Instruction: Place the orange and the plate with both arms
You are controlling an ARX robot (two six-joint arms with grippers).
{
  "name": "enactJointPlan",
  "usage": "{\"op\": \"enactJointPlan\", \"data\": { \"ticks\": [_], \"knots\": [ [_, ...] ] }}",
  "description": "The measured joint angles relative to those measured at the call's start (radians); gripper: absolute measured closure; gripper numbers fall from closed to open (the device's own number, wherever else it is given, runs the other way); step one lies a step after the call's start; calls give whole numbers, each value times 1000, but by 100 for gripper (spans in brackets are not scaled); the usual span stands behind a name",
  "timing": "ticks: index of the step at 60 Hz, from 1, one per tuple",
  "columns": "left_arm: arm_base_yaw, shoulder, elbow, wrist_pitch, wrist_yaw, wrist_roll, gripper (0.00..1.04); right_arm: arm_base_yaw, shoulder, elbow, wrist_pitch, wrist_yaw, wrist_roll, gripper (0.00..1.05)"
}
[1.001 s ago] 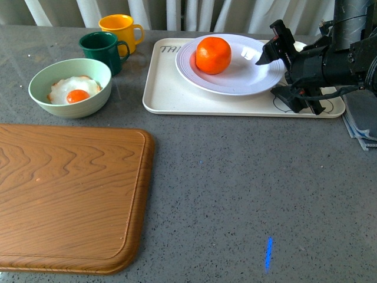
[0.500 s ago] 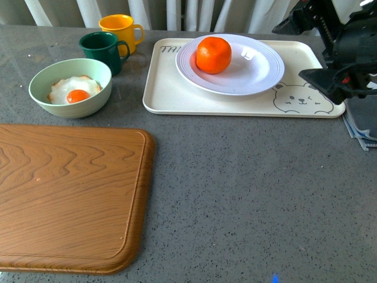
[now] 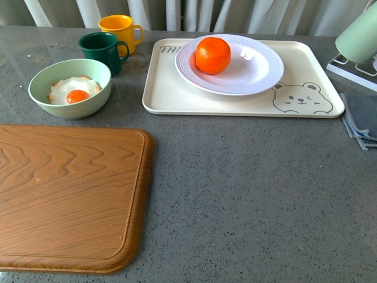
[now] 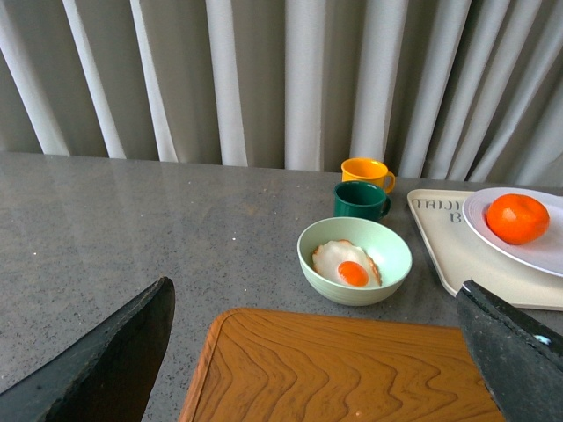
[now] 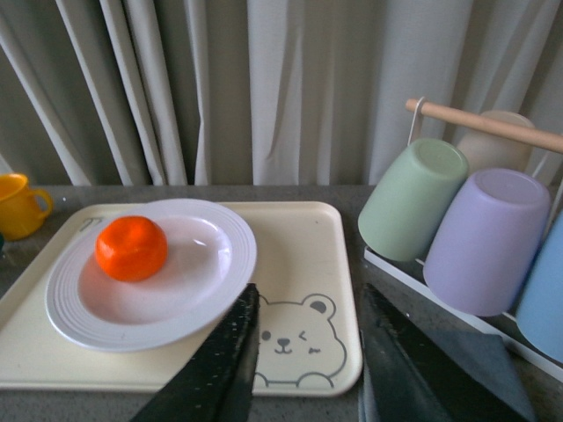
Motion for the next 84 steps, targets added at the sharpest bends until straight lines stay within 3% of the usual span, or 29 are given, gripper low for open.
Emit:
{"op": "enactJointPlan", "data": {
  "ticks": [9, 14, 17, 27, 84],
  "knots": [
    [0, 0, 0, 0, 0, 0, 9, -18, -92, -80, -8, -18, -14, 103],
    [0, 0, 0, 0, 0, 0, 9, -30, -110, -131, 33, -33, -21, 103],
    [0, 0, 0, 0, 0, 0, 9, -63, -135, -160, 18, -81, -22, 103],
    [0, 0, 0, 0, 0, 0, 9, -91, -269, -212, -56, -88, -22, 103],
    [0, 0, 0, 0, 0, 0, 9, -92, -969, -285, -650, -90, -23, 103]
  ]
}}
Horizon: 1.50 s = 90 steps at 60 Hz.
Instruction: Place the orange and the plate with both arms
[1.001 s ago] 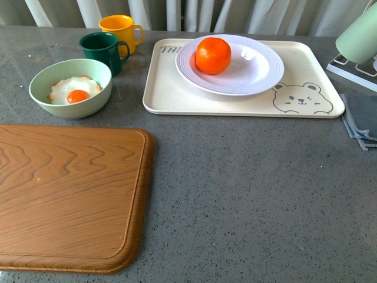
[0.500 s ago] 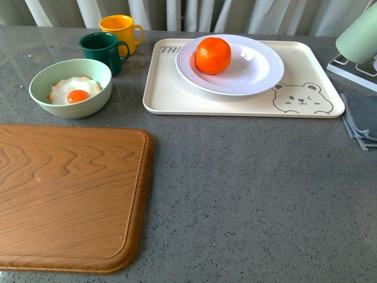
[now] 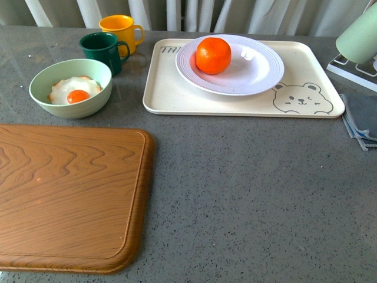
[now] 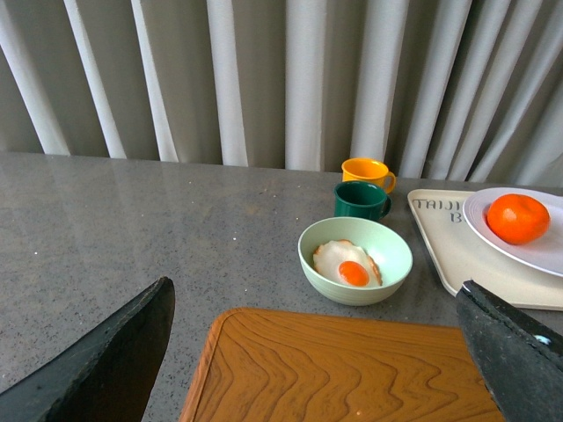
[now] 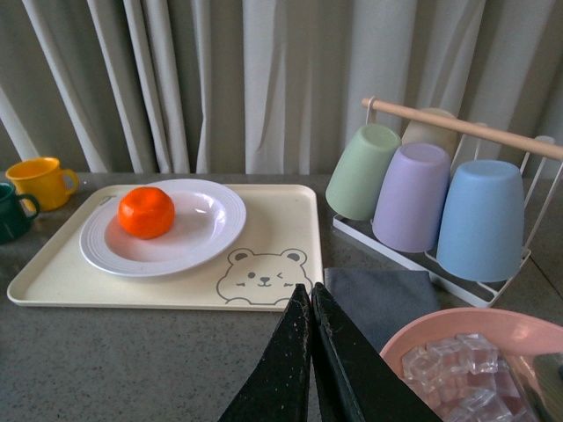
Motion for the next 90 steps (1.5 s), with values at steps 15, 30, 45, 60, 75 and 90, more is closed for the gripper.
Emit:
{"op": "enactJointPlan", "data": {
  "ticks": [15, 30, 45, 60, 75, 90],
  "knots": [
    [0, 0, 0, 0, 0, 0, 9, 0, -102, 0, -98, 0, 0, 103],
    [0, 0, 0, 0, 0, 0, 9, 0, -182, 0, -179, 0, 0, 103],
    [0, 0, 0, 0, 0, 0, 9, 0, -260, 0, -259, 0, 0, 103],
    [0, 0, 0, 0, 0, 0, 9, 0, -406, 0, -409, 0, 0, 103],
    [0, 0, 0, 0, 0, 0, 9, 0, -407, 0, -409, 0, -2, 81],
    [0, 0, 0, 0, 0, 0, 9, 0, -408, 0, -410, 0, -2, 28]
  ]
}}
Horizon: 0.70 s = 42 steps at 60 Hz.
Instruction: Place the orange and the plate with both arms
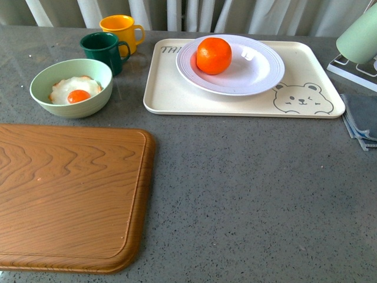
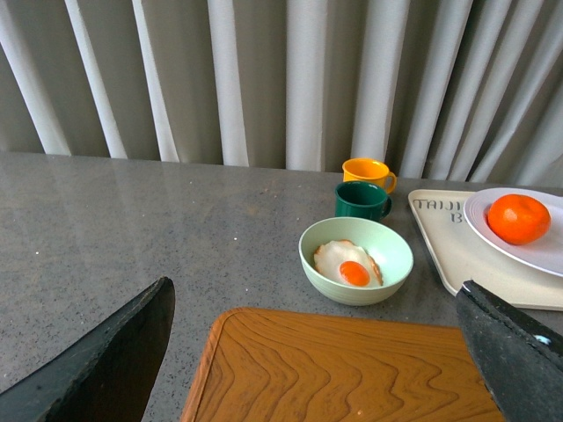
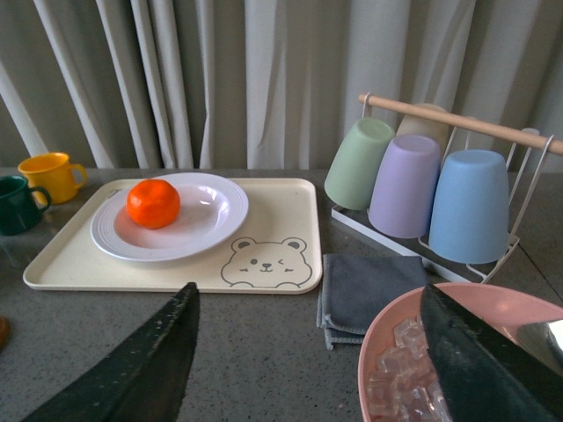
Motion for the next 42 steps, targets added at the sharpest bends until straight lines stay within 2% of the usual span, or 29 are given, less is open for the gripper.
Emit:
{"op": "enactJointPlan", "data": {
  "ticks": [5, 6, 42],
  "knots": [
    [0, 0, 0, 0, 0, 0, 9, 0, 0, 0, 0, 0, 0, 8],
    [0, 0, 0, 0, 0, 0, 9, 0, 0, 0, 0, 0, 0, 7],
    [0, 0, 0, 0, 0, 0, 9, 0, 0, 0, 0, 0, 0, 9]
  ]
}}
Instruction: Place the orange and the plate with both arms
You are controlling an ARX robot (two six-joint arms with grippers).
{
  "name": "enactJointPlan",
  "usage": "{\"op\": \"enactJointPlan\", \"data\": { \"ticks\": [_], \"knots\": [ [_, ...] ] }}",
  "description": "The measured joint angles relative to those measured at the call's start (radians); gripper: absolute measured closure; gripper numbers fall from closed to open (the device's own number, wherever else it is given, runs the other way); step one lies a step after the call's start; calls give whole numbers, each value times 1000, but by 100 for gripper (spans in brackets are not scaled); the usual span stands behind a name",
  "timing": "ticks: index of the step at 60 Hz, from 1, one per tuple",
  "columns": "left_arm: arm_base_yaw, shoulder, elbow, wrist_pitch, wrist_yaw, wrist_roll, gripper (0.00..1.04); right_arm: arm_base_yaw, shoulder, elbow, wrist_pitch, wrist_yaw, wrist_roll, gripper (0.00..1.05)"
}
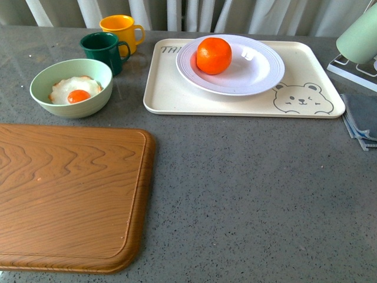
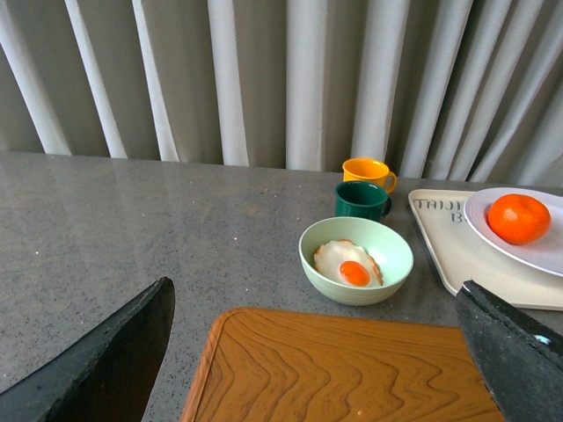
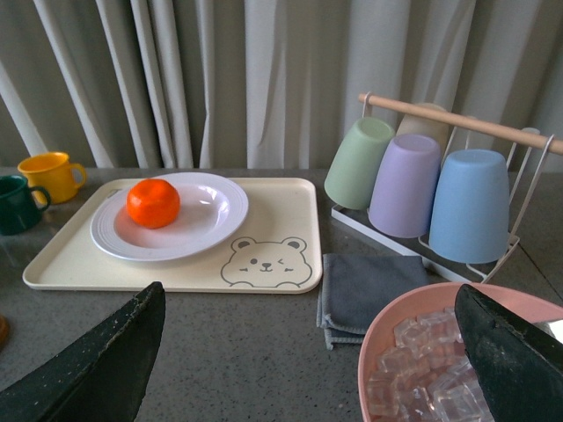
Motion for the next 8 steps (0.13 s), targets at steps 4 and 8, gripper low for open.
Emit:
{"op": "enactJointPlan", "data": {
  "ticks": [4, 8],
  "knots": [
    [0, 0, 0, 0, 0, 0, 9, 0, 0, 0, 0, 0, 0, 9],
    [0, 0, 0, 0, 0, 0, 9, 0, 0, 0, 0, 0, 0, 9]
  ]
}}
